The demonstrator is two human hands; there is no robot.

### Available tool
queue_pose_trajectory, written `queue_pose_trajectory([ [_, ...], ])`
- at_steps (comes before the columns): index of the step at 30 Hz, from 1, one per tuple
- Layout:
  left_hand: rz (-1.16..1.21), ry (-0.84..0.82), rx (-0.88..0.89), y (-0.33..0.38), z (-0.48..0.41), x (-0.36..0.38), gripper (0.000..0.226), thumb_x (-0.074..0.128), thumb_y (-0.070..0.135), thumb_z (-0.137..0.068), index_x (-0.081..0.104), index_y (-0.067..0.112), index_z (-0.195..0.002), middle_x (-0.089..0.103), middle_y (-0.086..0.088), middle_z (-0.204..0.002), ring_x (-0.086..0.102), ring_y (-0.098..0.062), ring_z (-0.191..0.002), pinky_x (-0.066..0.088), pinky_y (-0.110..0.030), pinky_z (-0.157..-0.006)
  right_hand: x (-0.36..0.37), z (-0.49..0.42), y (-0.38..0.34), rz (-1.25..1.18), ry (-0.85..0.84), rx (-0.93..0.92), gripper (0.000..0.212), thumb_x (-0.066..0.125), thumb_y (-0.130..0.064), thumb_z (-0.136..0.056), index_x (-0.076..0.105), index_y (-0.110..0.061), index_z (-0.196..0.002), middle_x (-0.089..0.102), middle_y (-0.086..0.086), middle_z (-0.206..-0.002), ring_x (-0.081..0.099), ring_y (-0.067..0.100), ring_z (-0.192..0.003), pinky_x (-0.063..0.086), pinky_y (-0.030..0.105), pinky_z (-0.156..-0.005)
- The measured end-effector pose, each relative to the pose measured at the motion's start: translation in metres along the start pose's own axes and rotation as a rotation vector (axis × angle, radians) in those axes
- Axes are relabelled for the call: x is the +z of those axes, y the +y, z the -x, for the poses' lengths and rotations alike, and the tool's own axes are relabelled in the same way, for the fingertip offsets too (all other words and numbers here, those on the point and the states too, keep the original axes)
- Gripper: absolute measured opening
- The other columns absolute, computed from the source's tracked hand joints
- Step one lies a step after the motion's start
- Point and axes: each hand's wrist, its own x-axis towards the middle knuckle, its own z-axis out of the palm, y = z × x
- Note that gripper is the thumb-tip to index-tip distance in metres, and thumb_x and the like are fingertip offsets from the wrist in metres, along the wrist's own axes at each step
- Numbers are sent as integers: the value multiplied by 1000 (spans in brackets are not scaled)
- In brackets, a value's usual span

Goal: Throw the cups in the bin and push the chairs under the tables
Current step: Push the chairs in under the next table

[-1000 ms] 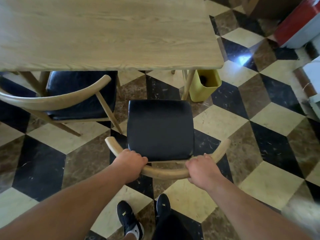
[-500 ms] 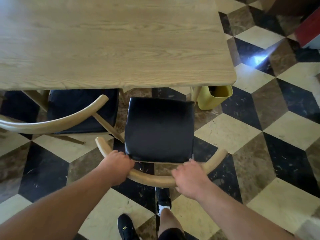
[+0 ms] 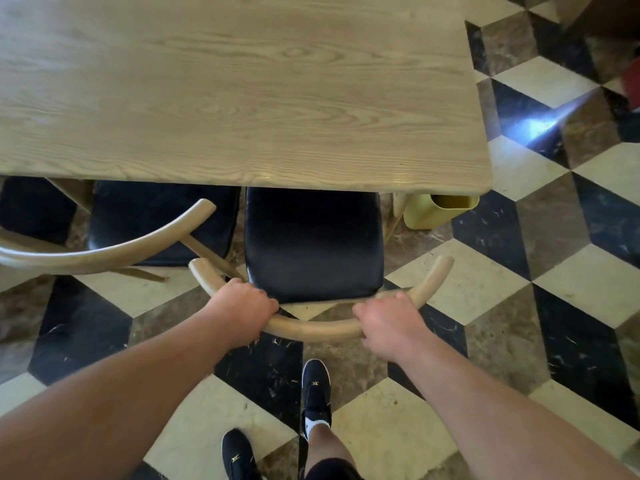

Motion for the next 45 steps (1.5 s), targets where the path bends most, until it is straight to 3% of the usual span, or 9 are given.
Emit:
queue_pose_trajectory([
  [5, 9, 2, -2, -17, -17, -18, 24, 64, 29, -98, 65, 34, -122, 72, 8, -113, 69, -20, -107, 53, -45, -98, -11, -17, 11, -22, 27, 7, 18, 70, -40, -96, 59, -29, -104, 67, -5, -96, 67, 26, -94, 44, 49, -95],
  [11, -24, 23, -27, -36, -41, -46, 19, 62, 29, -99, 63, 31, -118, 71, 6, -110, 69, -21, -102, 52, -41, -89, -33, -42, 35, 12, 31, 12, 28, 68, -52, -96, 61, -28, -109, 57, -6, -91, 64, 25, -90, 39, 42, -77],
  [15, -52, 5, -2, -41, -55, -57, 19, 63, 31, -97, 64, 32, -116, 70, 6, -110, 67, -22, -102, 46, -40, -82, -41, -51, 48, 37, 9, 14, 28, 67, -54, -97, 62, -29, -108, 56, -7, -91, 62, 24, -90, 41, 43, -80],
  [27, 61, -47, -49, -40, -56, -48, 24, 62, 32, -98, 64, 32, -122, 67, 4, -116, 62, -23, -108, 45, -45, -96, -35, -59, 49, 36, -53, 13, 19, 67, -46, -95, 64, -35, -111, 64, -7, -95, 61, 25, -95, 45, 48, -91],
  [32, 19, 128, -80, -50, -44, -33, 44, 63, 36, -97, 53, 24, -138, 56, -3, -133, 52, -27, -121, 43, -46, -104, -48, -55, 35, 32, -133, 66, 27, 69, -52, -91, 64, -34, -110, 64, -6, -99, 61, 23, -99, 46, 49, -99],
  [37, 35, 332, -223, -117, -4, 2, 81, 56, 31, -101, 14, 17, -170, 16, -11, -175, 24, -34, -157, 15, -56, -130, -68, -74, -26, -141, -135, 8, 44, 61, -63, -91, 59, -26, -115, 63, -2, -103, 61, 25, -97, 50, 44, -86],
  [39, 207, 397, -325, -148, 11, 15, 87, 70, 35, -92, 26, 19, -166, 36, -9, -165, 45, -34, -142, 38, -55, -119, -76, -93, -73, -272, -77, -18, 46, 58, -58, -99, 52, -22, -128, 64, 3, -114, 63, 31, -105, 51, 46, -83],
  [41, 340, 362, -418, -174, 24, 31, 76, 74, 39, -91, 36, 22, -155, 55, -6, -139, 61, -32, -114, 53, -51, -93, -81, -117, -117, -369, 1, -8, 45, 53, -54, -106, 45, -18, -132, 63, 6, -118, 65, 35, -104, 48, 46, -75],
  [45, 472, 213, -420, -203, 23, 43, 30, 60, 31, -99, 45, 24, -124, 62, 3, -89, 63, -26, -71, 47, -42, -58, -80, -148, -148, -289, 190, 17, 48, 42, -57, -110, 45, -15, -133, 67, 3, -100, 70, 34, -83, 43, 42, -60],
])
